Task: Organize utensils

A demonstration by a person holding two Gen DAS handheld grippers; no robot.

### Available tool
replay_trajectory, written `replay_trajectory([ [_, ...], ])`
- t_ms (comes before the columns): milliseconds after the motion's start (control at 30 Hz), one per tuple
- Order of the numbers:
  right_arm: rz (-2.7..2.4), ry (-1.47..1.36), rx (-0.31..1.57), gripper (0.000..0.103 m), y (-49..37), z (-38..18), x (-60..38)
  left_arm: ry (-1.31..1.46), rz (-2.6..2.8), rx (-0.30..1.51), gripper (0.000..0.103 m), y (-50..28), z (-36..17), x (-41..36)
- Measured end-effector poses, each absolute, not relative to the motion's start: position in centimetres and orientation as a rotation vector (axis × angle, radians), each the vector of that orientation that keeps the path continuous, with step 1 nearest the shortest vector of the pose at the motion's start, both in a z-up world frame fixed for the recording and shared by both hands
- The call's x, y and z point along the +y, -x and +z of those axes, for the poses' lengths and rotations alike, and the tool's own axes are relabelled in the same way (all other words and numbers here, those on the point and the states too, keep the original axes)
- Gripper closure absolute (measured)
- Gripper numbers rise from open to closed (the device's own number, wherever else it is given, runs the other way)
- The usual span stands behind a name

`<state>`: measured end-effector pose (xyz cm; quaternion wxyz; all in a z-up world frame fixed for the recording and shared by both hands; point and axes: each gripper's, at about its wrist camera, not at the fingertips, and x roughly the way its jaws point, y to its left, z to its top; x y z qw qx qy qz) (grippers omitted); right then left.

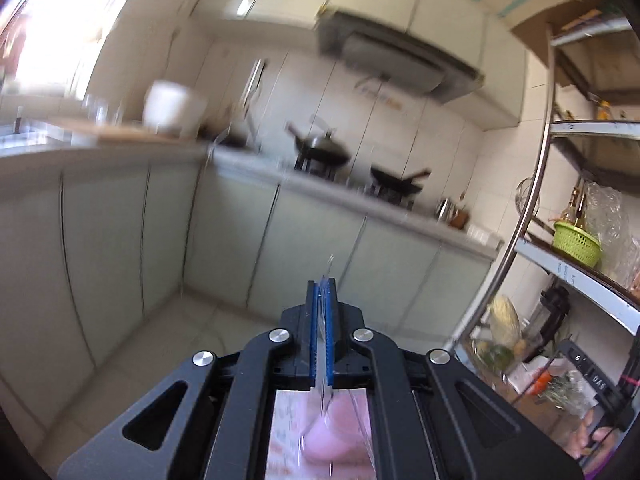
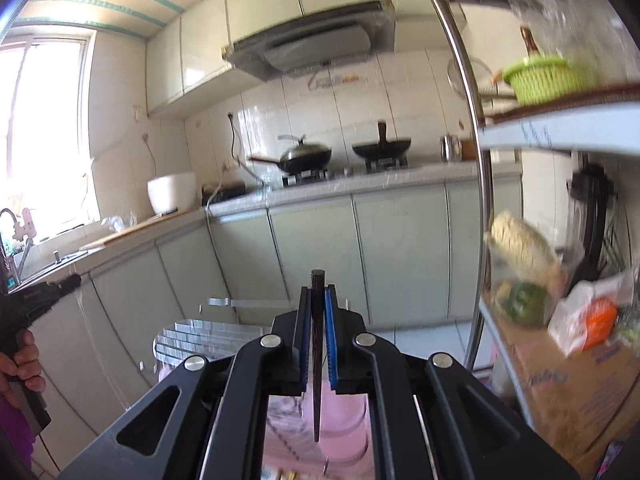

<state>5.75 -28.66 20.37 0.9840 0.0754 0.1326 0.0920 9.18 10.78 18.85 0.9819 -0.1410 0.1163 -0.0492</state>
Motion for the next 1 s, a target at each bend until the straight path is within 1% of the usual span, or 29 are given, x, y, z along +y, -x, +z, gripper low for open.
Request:
replay_trajectory([
  [133, 0.166, -0.141, 0.23, 0.097, -7.0, 21.7, -28.8, 0.228, -0.055, 0.161, 0.101, -10.3, 20.2, 8.8],
  [233, 0.154, -0.141, 0.234, 0.097, -8.5, 21.5, -28.7, 0.16, 0.001, 0.115, 0.101, -11.6, 19.8, 7.1],
  [300, 0.141, -0.13, 0.242, 0.097, -9.4, 21.0, -28.6, 0.128, 0.01, 0.119, 0.101, -12.7, 19.0, 6.4],
  [500, 0.124, -0.134, 0.323, 0.097, -11.7, 18.0, -29.2, 0.053, -0.007, 0.215, 0.101, -15.4, 15.1, 4.5],
  [700, 0.139, -0.177, 0.449, 0.097, -13.3, 14.0, -30.0, 0.025, -0.035, 0.32, 0.101, -16.2, 11.3, 3.9],
  [867, 0.153, -0.173, 0.51, 0.096, -13.5, 12.1, -29.8, 0.035, -0.048, 0.402, 0.1, -16.7, 9.4, 3.9],
  [1000, 0.154, -0.184, 0.547, 0.093, -13.6, 11.4, -30.0, 0.047, -0.062, 0.457, 0.098, -17.0, 8.8, 4.0],
])
